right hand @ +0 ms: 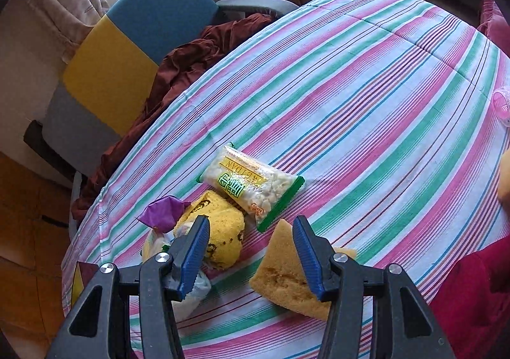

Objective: Organize objects
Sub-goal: 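Move both tools back to the snack pile, then grasp the WEIDAN cracker packet with the left tool, then grasp another purple packet with the right tool while the left tool holds the cracker packet, then lift the purple packet with the right tool while the left tool holds the cracker packet, then lower the WEIDAN cracker packet into the gold tray with the left tool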

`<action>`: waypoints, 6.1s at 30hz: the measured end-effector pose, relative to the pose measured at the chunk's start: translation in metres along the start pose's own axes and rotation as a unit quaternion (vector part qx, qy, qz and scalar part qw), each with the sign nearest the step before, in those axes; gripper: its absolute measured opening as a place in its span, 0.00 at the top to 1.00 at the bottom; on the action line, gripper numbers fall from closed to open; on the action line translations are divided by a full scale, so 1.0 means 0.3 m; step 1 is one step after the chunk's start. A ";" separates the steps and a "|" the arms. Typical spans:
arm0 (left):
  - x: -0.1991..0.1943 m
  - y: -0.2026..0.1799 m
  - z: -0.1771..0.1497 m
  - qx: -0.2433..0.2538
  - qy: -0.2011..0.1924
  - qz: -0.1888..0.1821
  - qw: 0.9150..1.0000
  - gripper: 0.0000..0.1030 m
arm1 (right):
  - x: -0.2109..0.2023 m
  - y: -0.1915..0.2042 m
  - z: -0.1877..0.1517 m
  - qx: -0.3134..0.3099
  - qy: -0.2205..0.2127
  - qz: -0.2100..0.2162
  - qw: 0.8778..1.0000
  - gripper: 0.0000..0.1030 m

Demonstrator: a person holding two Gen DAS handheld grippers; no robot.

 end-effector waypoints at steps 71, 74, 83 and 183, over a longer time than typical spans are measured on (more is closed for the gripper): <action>0.479 -0.118 0.074 0.092 0.080 0.031 0.992 0.50 | 0.044 0.059 -0.042 -0.026 0.050 0.041 0.998 0.46; 0.474 -0.116 0.065 0.082 0.044 0.038 0.995 0.52 | 0.045 0.061 -0.040 -0.027 0.050 0.041 0.998 0.46; 0.462 -0.101 0.057 0.054 0.015 0.025 0.998 0.53 | 0.060 0.115 -0.061 -0.085 0.056 0.016 0.995 0.46; -0.076 0.785 0.024 -0.230 -0.009 0.095 0.968 0.53 | 0.199 0.249 -0.357 -0.351 0.106 -0.149 0.918 0.68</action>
Point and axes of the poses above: each gripper's, at about its wrist camera, not at the fingertips, and x roughly the way its jaws point, y to its left, z to its top, the point moved 8 cm from there along x, roughly the way its jaws point
